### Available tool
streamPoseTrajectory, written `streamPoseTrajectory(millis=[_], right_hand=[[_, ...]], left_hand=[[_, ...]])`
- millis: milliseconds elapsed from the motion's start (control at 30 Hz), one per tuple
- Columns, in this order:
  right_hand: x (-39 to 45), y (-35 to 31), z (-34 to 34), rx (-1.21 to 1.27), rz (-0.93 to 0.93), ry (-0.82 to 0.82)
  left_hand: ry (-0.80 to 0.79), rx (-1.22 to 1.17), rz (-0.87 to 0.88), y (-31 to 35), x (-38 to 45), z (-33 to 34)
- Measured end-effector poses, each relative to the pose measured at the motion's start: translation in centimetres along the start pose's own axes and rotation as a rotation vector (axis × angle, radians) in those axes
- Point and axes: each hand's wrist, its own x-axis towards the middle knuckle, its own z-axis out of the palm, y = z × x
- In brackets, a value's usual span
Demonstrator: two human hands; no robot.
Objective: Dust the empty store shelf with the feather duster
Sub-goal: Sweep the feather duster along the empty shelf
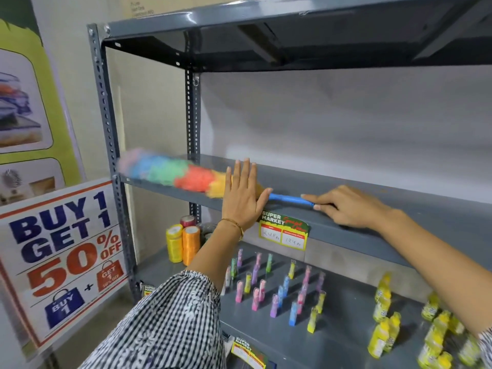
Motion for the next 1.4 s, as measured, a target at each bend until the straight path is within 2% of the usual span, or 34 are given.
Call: streamPoseTrajectory(millis=[133,200,367,433,500,567,633,800,967,1067,1200,1333,1400], right_hand=[[-0.3,-0.8,-0.8,0.02,-0.111,0.057],[0.1,-0.5,-0.6,0.045,-0.097,0.09],[2.5,0.8,1.3,0.242,0.131,0.233],[4.0,1.2,1.4,0.199,0.257,0.241],[5.7,1.0,1.4,0.017,0.331,0.217],[7.3,0.6,1.3,-0.181,0.292,0.19],[8.3,0.5,1.0,-0.231,0.22,0.172],[9.8,3.1,0.4,-0.139,0.262,0.283],[12.5,2.8,0.9,-0.192,0.18,0.168],[12.9,3.9,1.4,-0.125,0.247,0.215],[13.7,3.0,1.6,-0.134,0.179,0.141],[13.7,3.5,1.6,-0.053,0.208,0.195],[13.9,3.0,1.9,-0.043,0.204,0.152]], left_hand=[[0.098,0.009,0.017,0.0,-0.8,-1.8],[0.133,-0.006,0.014,-0.1,-1.2,-2.4],[0.089,0.006,0.021,-0.5,-0.1,-2.3],[0.036,0.005,0.031,-0.7,0.5,-1.3],[-0.004,-0.029,0.051,-1.0,0.9,-0.4],[-0.017,-0.063,0.067,-1.2,1.1,0.2],[-0.004,-0.084,0.066,-1.4,1.1,0.4],[0.02,-0.103,0.072,-1.5,1.0,0.6],[0.037,-0.113,0.079,-1.5,1.0,0.6],[0.041,-0.129,0.071,-1.5,0.9,0.6],[0.042,-0.149,0.067,-1.4,0.9,0.5],[0.04,-0.151,0.076,-1.5,0.9,0.5],[0.032,-0.144,0.066,-1.5,1.0,0.4]])
